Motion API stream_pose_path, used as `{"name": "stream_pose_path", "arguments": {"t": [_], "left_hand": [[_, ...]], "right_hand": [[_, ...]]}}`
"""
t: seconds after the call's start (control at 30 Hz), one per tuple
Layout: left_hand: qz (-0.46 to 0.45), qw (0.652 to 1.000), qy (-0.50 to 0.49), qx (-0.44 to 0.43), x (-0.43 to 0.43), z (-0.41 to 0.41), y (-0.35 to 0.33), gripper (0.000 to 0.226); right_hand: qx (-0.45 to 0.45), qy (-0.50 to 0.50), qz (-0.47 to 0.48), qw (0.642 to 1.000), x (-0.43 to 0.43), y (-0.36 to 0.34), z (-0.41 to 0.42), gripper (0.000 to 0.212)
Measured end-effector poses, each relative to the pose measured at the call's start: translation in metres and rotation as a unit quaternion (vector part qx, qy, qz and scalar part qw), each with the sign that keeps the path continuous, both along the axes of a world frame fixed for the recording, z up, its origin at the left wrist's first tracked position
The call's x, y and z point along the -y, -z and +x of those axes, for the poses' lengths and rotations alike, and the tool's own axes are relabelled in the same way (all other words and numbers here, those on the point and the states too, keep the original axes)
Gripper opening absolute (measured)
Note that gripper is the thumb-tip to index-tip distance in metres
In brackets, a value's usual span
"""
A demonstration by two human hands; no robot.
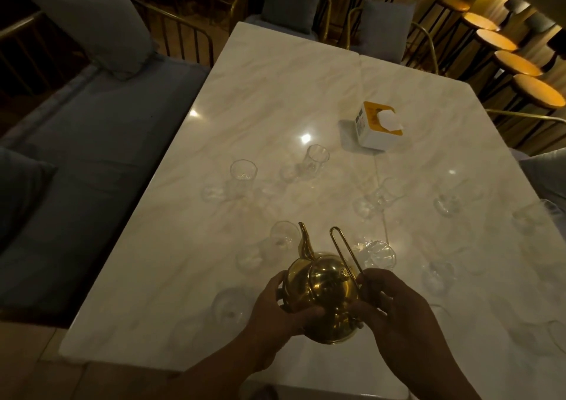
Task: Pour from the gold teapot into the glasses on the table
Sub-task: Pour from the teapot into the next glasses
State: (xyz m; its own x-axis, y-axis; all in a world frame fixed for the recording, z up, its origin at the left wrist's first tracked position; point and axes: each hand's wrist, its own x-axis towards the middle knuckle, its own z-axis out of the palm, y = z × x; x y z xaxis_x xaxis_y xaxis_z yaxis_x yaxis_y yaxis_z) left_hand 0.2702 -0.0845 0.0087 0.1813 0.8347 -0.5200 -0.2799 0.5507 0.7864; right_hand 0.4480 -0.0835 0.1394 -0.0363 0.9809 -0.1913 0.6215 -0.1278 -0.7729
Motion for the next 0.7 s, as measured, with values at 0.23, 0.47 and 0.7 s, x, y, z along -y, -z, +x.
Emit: {"name": "stream_pose_path", "arguments": {"t": [0.23,0.47,0.7], "left_hand": [[-0.008,1.000,-0.006,0.003,0.011,0.010,0.012,0.104],[-0.031,0.999,-0.009,0.029,0.019,0.014,0.020,0.105],[-0.051,0.998,-0.014,0.036,0.018,0.013,0.023,0.097]], "right_hand": [[0.024,-0.004,-0.027,0.999,0.000,0.011,0.008,0.032],[0.029,-0.008,-0.052,0.998,0.000,0.009,0.007,0.031],[0.038,-0.025,-0.056,0.997,-0.005,0.003,0.003,0.035]]}}
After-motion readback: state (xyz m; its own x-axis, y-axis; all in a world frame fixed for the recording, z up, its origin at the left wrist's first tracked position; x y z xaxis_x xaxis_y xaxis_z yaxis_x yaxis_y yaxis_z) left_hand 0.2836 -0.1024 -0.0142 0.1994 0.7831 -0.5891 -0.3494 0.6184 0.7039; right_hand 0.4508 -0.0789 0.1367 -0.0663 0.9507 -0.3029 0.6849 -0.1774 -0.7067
